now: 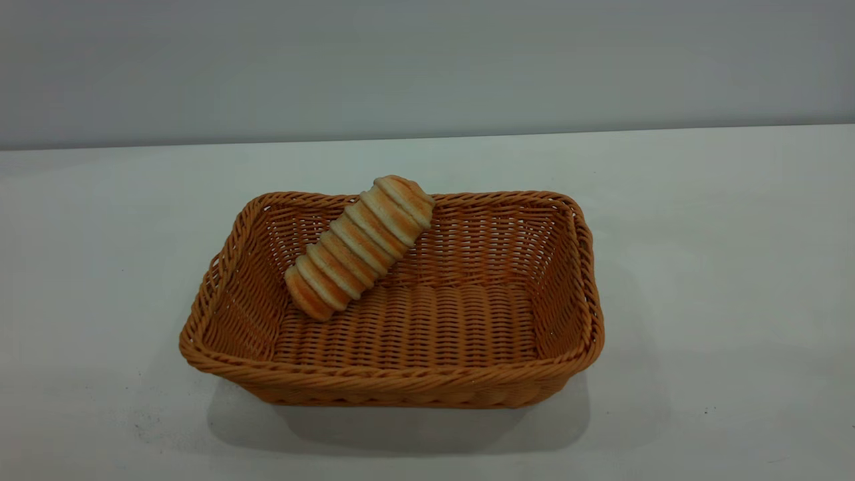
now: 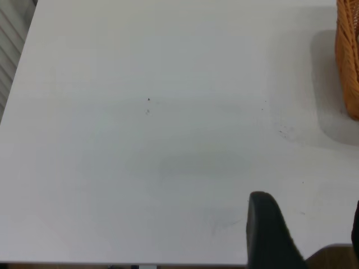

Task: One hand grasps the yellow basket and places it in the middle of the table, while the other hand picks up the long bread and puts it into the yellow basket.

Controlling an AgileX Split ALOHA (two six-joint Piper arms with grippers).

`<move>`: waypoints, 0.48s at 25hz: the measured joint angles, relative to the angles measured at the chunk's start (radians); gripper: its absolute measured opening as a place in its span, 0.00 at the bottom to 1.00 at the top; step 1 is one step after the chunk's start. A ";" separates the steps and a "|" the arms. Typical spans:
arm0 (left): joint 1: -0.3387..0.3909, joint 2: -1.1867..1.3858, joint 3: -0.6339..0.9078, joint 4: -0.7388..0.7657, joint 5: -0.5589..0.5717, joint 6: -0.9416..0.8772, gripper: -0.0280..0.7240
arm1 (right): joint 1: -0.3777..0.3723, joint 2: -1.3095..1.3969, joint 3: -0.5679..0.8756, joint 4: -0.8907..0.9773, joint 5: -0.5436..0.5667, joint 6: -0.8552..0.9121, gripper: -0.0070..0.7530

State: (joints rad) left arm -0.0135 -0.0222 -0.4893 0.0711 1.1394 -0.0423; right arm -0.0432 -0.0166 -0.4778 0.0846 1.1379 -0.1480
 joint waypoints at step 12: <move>0.000 0.000 0.000 0.000 0.000 0.000 0.60 | 0.023 0.000 0.000 0.000 0.000 0.000 0.76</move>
State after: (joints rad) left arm -0.0135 -0.0222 -0.4893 0.0711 1.1394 -0.0423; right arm -0.0200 -0.0166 -0.4778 0.0846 1.1379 -0.1477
